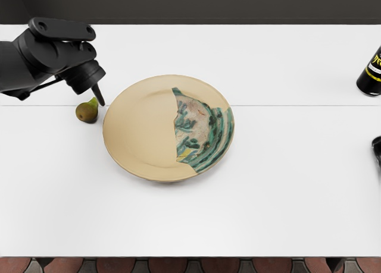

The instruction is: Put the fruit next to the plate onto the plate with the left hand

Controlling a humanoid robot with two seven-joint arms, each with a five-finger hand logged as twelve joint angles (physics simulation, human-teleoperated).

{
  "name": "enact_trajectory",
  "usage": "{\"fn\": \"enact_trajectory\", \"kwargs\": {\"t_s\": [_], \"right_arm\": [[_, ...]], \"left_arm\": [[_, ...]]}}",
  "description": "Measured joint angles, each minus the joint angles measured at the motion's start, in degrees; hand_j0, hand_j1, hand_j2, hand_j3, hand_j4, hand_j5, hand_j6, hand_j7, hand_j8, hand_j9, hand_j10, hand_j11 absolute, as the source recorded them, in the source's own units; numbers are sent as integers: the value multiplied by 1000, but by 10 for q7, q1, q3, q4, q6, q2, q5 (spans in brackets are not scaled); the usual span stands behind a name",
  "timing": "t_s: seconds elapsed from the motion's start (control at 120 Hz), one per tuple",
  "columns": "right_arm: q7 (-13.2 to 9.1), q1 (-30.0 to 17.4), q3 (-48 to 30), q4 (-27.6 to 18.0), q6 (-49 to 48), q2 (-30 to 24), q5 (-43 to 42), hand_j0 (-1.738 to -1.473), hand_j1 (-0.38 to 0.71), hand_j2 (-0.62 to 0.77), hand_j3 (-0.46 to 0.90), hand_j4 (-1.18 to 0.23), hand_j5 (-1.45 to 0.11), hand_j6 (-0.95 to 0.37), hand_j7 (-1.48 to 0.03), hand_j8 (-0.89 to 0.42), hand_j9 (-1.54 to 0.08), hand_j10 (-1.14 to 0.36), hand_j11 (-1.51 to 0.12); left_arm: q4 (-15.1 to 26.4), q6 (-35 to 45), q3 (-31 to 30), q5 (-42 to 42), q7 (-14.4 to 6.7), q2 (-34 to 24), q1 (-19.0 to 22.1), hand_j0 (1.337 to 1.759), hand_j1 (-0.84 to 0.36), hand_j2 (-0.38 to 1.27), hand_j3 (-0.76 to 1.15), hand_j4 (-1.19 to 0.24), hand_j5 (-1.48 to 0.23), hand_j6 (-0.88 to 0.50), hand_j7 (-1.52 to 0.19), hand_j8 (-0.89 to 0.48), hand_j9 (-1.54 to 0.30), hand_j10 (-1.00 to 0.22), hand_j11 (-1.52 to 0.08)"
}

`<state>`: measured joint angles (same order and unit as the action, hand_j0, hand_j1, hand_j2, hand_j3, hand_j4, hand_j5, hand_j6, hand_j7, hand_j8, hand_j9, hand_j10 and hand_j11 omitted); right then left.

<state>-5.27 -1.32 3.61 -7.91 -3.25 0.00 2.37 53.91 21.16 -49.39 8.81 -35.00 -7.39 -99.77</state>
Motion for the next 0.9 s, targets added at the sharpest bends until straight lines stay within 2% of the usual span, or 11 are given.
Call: {"fn": "enact_trajectory", "kwargs": {"t_s": [0.325, 0.675, 0.9], "right_arm": [[0, 0, 0, 0, 0, 0, 0, -1658, -320, -5, 0, -24, -31, -24, -31, -24, -31, -24, -31], [0, 0, 0, 0, 0, 0, 0, -1658, -320, -5, 0, -24, -31, -24, -31, -24, -31, -24, -31], [0, 0, 0, 0, 0, 0, 0, -1658, -320, -5, 0, -24, -31, -24, -31, -24, -31, -24, -31]], "left_arm": [[0, 20, 1, 7, 0, 4, 10, 1658, 194, 28, 0, -132, -169, -133, -169, -133, -169, -132, -169], [-3, 25, 0, 3, 0, 2, 14, 1658, 179, 30, 0, -145, -186, -146, -186, -146, -186, -145, -186], [-11, 25, 0, 2, 0, 5, 32, 1658, 178, 30, 0, -146, -187, -147, -187, -147, -187, -146, -187]]}}
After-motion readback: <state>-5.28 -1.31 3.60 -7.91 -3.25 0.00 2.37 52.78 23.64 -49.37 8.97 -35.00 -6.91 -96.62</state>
